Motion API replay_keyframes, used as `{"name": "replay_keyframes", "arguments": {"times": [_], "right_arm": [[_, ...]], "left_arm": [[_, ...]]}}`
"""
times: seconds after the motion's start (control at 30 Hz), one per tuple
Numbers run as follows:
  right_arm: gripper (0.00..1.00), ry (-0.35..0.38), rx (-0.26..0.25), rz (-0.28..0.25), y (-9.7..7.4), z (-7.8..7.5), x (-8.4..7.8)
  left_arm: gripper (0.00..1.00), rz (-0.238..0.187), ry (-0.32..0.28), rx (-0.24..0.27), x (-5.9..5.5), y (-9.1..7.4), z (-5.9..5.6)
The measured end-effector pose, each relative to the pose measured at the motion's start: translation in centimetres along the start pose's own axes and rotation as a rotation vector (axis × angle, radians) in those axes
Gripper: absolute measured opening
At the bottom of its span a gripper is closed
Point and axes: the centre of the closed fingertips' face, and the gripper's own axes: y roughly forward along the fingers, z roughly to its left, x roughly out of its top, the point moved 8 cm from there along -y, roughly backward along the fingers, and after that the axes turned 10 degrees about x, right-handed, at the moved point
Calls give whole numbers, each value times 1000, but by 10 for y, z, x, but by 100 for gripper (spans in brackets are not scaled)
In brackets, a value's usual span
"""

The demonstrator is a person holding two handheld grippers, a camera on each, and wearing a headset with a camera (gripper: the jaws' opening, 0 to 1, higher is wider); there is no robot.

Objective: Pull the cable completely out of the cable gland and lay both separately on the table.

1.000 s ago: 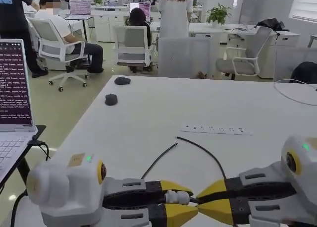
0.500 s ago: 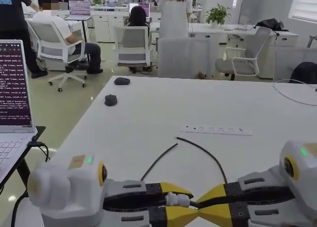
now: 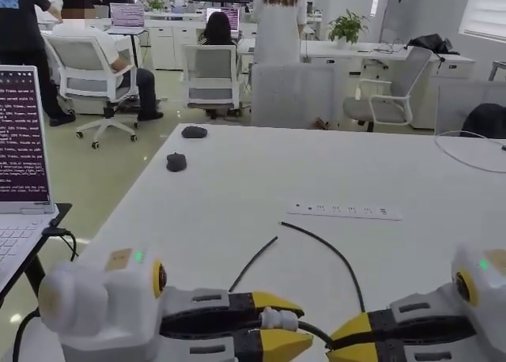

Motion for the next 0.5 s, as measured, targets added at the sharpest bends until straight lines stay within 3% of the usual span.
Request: {"name": "replay_keyframes", "arguments": {"times": [0.5], "right_arm": [[2, 52, -41, 131, -5, -5, -40]], "left_arm": [[17, -11, -4, 3, 3, -1, 1]]}}
